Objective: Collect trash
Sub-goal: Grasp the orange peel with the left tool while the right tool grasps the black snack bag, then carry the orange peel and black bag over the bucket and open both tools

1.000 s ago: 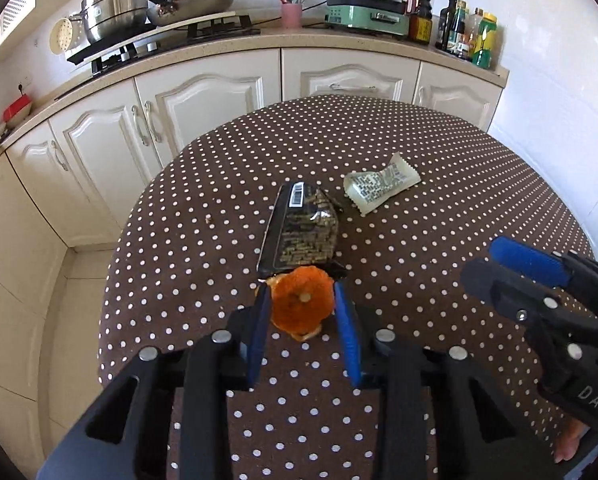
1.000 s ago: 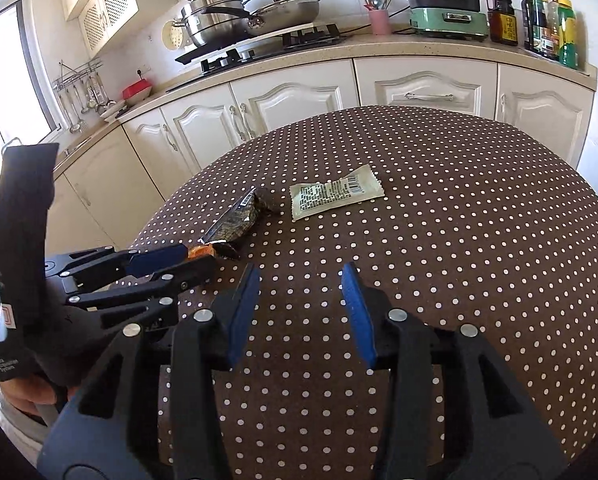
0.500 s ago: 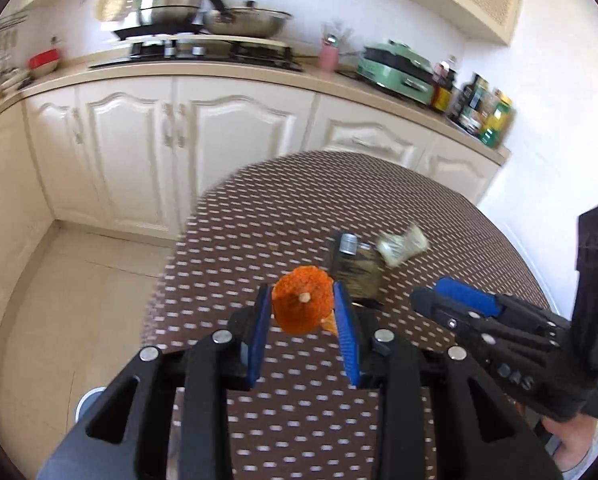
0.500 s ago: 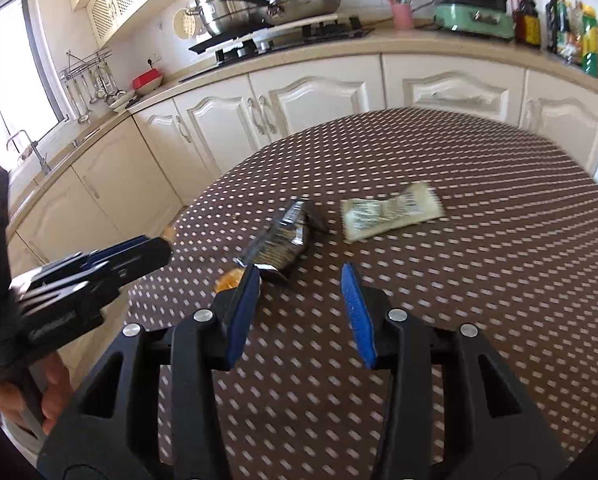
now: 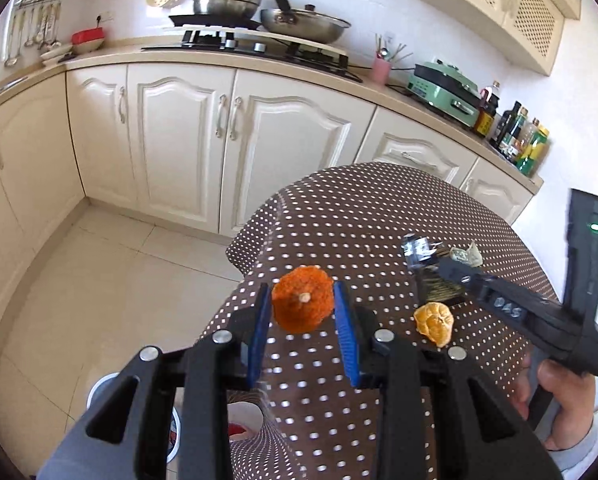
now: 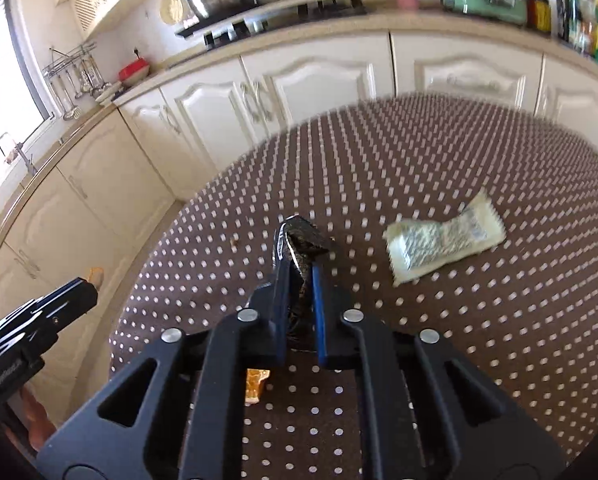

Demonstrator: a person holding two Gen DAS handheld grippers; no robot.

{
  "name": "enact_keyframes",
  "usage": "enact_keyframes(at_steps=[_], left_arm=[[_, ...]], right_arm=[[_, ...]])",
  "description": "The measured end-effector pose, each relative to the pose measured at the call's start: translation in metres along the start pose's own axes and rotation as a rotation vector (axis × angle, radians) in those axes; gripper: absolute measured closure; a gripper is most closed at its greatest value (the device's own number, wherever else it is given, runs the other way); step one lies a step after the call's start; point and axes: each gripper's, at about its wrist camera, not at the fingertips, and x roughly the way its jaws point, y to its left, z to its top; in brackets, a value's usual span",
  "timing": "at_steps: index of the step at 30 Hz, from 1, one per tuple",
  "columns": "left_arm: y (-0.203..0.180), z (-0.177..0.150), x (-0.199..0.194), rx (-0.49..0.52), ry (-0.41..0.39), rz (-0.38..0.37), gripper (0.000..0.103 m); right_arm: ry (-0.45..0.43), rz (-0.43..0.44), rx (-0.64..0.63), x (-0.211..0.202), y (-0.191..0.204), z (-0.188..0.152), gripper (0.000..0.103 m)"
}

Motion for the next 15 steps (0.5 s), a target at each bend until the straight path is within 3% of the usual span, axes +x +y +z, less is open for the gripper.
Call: enact_keyframes(at_steps=[4, 7, 11, 15], left_arm=[[0.013, -0.002, -0.012, -0.016, -0.018, -0.002, 0.072], [0.029, -0.006, -0.024, -0.03, -0.032, 0.0, 0.072], [0.059, -0.018, -0.04, -0.064, -0.041, 0.012, 0.072], [0.102, -0.042, -0.055, -0.108, -0.032, 0.051, 0.072]], right_arm=[[-0.11, -0.065, -0.044, -0.025, 0.013, 0.004, 0.095], [-0.176, -0.064, -0.078, -0.048, 0.029, 0.007, 0.095], [-0.201, 0.034, -0.14, -0.061, 0.08, 0.003, 0.095], [-0.145, 0.173, -0.198, -0.045, 0.146, -0.018, 0.095]])
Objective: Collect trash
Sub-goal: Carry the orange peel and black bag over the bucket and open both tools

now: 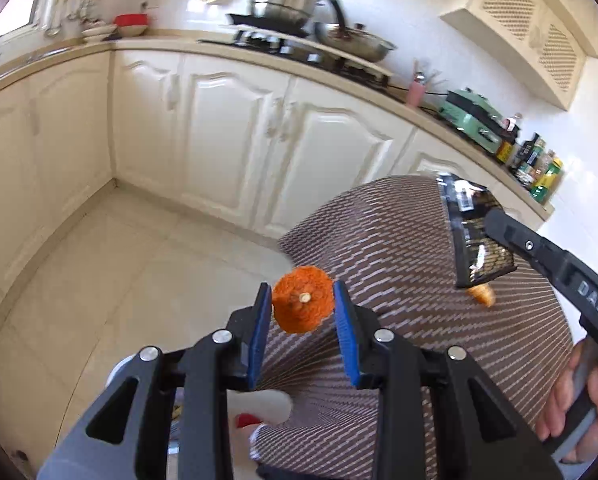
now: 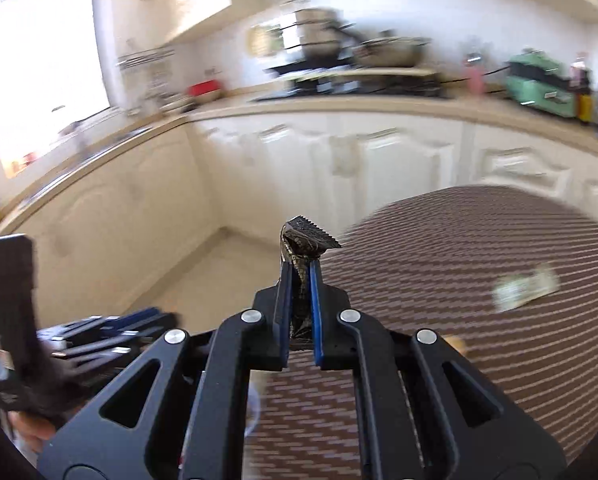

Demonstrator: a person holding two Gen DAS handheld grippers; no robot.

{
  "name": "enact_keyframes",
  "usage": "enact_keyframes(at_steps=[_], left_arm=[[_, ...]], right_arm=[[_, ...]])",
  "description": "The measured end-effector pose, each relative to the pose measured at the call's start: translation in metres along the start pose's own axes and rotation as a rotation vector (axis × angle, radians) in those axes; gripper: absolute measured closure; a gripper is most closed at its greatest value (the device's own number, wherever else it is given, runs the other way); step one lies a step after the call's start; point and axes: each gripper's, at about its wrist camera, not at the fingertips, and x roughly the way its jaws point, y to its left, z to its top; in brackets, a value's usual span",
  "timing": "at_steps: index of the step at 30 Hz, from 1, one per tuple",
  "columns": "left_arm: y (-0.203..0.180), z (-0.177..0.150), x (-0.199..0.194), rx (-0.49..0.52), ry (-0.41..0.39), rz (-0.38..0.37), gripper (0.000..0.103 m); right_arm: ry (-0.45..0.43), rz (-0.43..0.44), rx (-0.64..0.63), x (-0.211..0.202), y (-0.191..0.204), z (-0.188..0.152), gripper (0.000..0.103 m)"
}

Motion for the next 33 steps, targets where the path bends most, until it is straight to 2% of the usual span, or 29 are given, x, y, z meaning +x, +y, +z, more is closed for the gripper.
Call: enact_keyframes(at_steps=[3, 5, 8, 13, 16, 20, 25, 28, 33], left_arm=[[0.043, -0.018, -0.006, -0.039, 0.022, 0.049, 0.072], [0.078, -0.036, -0.006, -0.074, 0.044, 0.114, 0.072], [0.121, -0.061, -0.002, -0.121, 0.087, 0.165, 0.072], [0.183, -0.101, 0.022, -0.201, 0.166, 0.25, 0.072], [0.215, -0.123, 0.047, -0.269, 0.211, 0.25, 0.072], [0.235, -0.135, 0.071, -0.318, 0.231, 0.248, 0.071], [0.242, -0.135, 0.09, -0.344, 0.251, 0.234, 0.071], [0.241, -0.136, 0.096, -0.35, 0.261, 0.222, 0.062], [0.239, -0.141, 0.101, -0.318, 0.278, 0.252, 0.051]], right_arm=[[0.05, 0.071, -0.02, 0.025, 0.043, -0.016, 0.095], [0.116, 0.123, -0.02, 0.054, 0.072, -0.036, 0.095], [0.215, 0.163, -0.034, 0.096, 0.107, -0.069, 0.095], [0.371, 0.174, -0.076, 0.163, 0.148, -0.124, 0.095], [0.427, 0.159, -0.112, 0.194, 0.166, -0.147, 0.094], [0.48, 0.136, -0.119, 0.22, 0.169, -0.171, 0.095], [0.509, 0.121, -0.104, 0.24, 0.169, -0.185, 0.094], [0.521, 0.117, -0.099, 0.247, 0.168, -0.193, 0.094], [0.541, 0.115, -0.09, 0.255, 0.165, -0.198, 0.094]])
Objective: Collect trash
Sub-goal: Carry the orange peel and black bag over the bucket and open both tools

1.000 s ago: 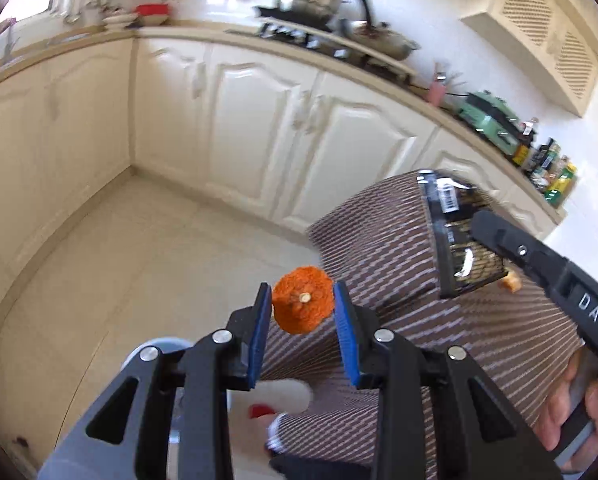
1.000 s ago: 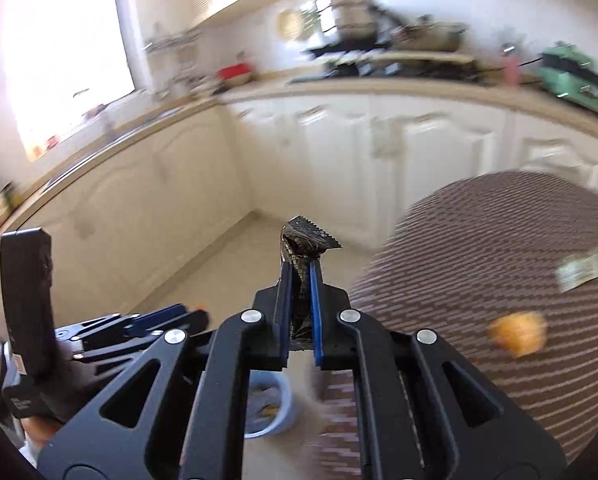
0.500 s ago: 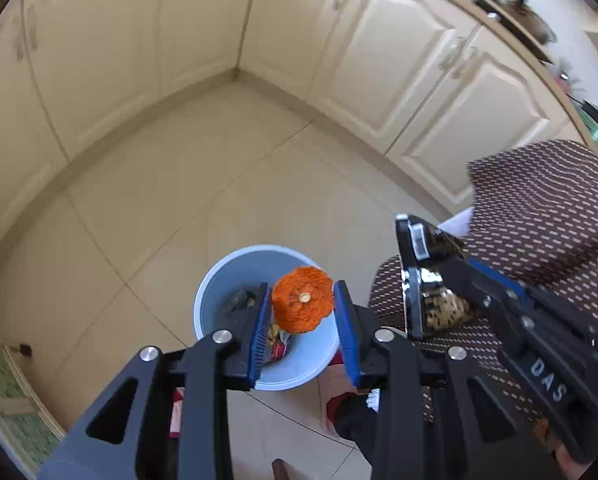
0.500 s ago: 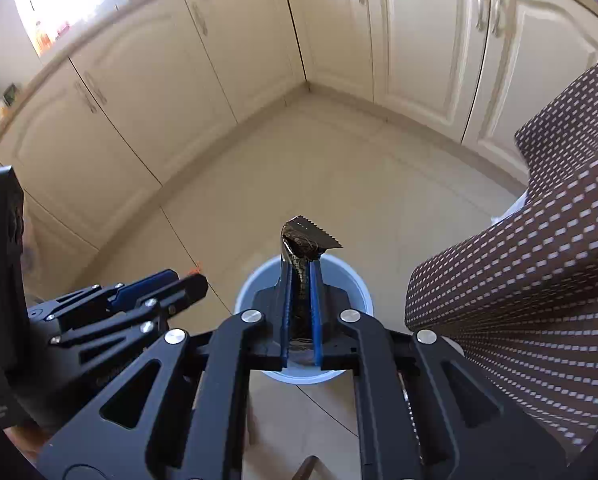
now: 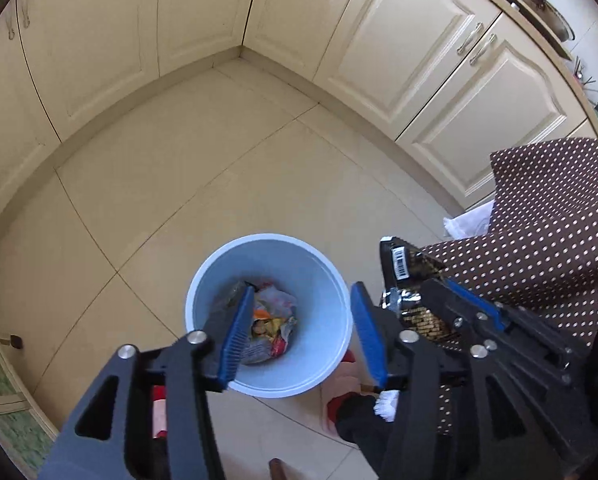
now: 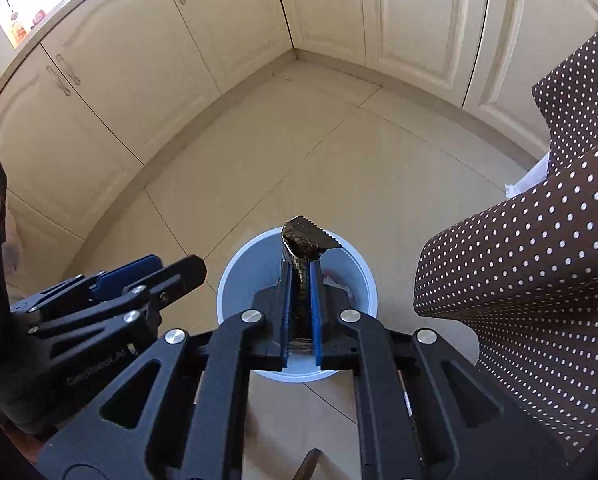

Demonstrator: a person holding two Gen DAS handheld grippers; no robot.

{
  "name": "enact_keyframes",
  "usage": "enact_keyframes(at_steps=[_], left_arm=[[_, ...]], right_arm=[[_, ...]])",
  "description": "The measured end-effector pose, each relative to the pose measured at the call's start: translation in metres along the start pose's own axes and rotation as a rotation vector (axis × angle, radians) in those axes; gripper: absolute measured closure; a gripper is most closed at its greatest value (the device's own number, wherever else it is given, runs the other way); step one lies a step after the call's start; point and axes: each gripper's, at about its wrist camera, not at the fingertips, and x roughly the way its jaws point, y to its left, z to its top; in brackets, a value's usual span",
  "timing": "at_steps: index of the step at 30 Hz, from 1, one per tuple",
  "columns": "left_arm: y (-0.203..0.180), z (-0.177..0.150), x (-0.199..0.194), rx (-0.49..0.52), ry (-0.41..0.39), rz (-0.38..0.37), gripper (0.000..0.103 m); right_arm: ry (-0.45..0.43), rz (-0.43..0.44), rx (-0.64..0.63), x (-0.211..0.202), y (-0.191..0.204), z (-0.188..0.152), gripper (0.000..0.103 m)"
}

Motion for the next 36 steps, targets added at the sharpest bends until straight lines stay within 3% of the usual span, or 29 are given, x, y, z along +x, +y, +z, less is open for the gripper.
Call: enact_keyframes(at_steps=[12, 36], left_arm=[[0.014, -0.001, 0.001, -0.013, -0.001, 0.071, 0.048], [0.03, 0.001, -0.004, -0.036, -0.022, 0.108, 0.044]], right_arm=[[0.016, 0.0, -0.001, 0.013, 0.0, 0.003, 0.094], [-0.011, 0.005, -0.003, 0.021, 0.011, 0.012, 0.091]])
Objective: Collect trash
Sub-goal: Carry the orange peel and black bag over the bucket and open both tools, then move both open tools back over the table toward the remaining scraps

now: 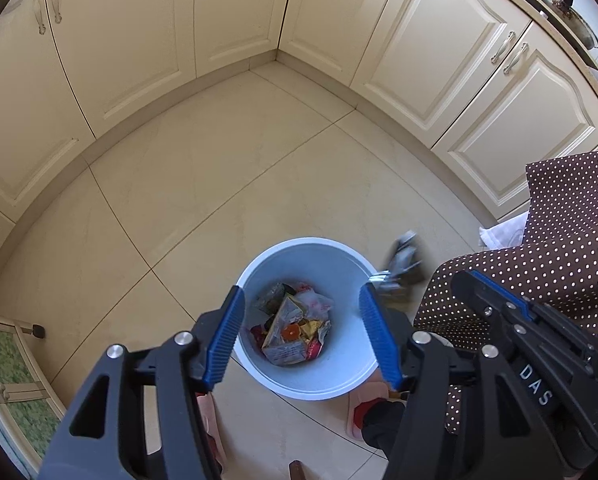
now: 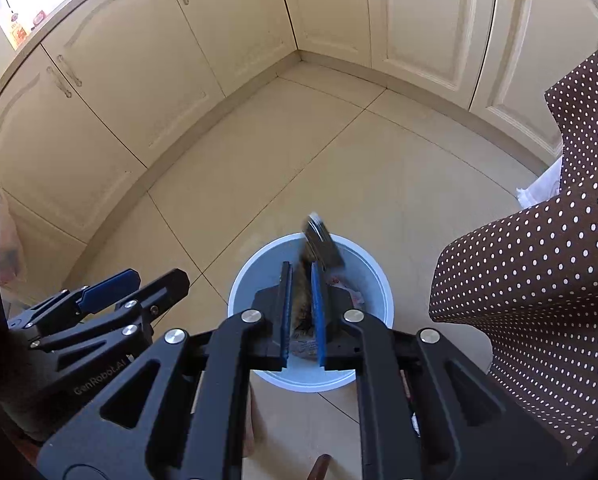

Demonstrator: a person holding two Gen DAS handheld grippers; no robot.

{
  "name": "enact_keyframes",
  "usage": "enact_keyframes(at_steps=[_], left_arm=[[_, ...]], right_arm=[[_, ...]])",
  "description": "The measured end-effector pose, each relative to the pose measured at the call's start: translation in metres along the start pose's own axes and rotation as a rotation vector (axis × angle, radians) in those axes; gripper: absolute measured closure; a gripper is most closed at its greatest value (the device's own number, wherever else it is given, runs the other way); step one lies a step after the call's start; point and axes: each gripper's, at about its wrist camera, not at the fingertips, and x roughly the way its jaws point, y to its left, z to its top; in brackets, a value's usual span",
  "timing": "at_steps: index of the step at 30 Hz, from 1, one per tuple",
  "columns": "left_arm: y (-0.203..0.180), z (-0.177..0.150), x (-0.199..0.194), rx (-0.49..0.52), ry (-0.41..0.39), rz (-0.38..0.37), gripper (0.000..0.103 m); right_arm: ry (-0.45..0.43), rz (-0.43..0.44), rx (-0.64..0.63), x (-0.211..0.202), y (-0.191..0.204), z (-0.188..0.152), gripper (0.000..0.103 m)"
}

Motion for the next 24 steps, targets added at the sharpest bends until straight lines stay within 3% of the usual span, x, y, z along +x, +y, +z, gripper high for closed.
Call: enact_keyframes(at_steps=[9, 13, 20, 24], left_arm=[[-0.003, 0.001, -0.007, 0.011, -0.016, -0.012, 0.044], [-0.014, -0.003, -0.027, 0.044, -0.059, -0.007, 0.044], [-0.054, -0.012, -0.095, 0.112, -0.162, -0.018, 0.044], [-0.094, -0.015, -0.152, 0.171, -0.241, -0.073, 0.044]], right_arm=[[-0.015, -0.027, -0.002, -0.017, -0.005, 0.0, 0.091], [-0.055, -0.044, -0.009, -0.048, -0.01, -0.001, 0.091], [-0.2, -0.049, -0.035, -0.147, -0.023, -0.004, 0.091], [-0.279, -0.026, -0.029, -0.213, -0.039, -0.007, 0.087]])
